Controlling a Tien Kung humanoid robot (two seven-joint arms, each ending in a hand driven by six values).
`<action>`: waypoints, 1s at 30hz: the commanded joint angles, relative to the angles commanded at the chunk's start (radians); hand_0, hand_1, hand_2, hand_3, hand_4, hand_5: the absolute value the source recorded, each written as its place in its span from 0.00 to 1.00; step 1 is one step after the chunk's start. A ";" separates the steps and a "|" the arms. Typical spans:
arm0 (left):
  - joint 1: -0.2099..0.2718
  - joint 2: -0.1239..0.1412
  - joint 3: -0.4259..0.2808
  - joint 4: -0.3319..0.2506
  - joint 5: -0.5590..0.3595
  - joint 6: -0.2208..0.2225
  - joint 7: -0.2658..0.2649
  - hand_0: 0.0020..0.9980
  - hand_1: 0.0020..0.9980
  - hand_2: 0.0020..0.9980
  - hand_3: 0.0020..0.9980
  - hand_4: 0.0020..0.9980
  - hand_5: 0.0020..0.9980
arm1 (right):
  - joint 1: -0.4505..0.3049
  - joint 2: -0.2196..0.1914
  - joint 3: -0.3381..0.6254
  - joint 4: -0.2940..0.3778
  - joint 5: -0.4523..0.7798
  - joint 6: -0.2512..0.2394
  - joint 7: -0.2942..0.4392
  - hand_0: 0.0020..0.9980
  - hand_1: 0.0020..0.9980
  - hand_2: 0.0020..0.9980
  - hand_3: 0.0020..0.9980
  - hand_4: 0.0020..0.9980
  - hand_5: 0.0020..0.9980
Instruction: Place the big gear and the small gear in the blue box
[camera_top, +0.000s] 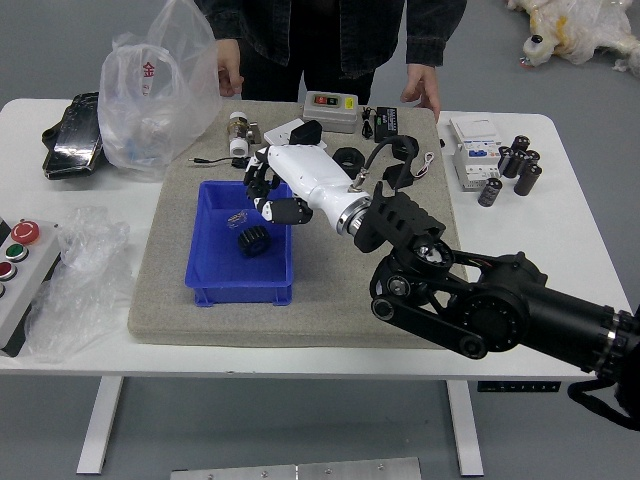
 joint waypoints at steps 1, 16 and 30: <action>0.000 0.002 -0.001 0.000 0.002 0.000 0.001 0.65 0.63 0.60 0.69 0.67 0.36 | 0.005 0.003 -0.010 -0.002 0.014 0.000 0.004 0.29 0.51 0.53 0.61 0.42 0.00; 0.012 -0.001 -0.015 -0.002 0.011 0.002 0.011 0.65 0.63 0.60 0.69 0.67 0.36 | 0.023 0.023 -0.072 -0.008 0.105 0.128 -0.017 0.35 0.68 0.78 0.76 0.51 0.15; 0.008 -0.004 -0.009 0.000 0.002 0.003 0.004 0.65 0.63 0.60 0.69 0.67 0.36 | -0.010 0.008 -0.015 -0.012 0.108 0.094 -0.012 0.37 0.71 0.83 0.85 0.59 0.18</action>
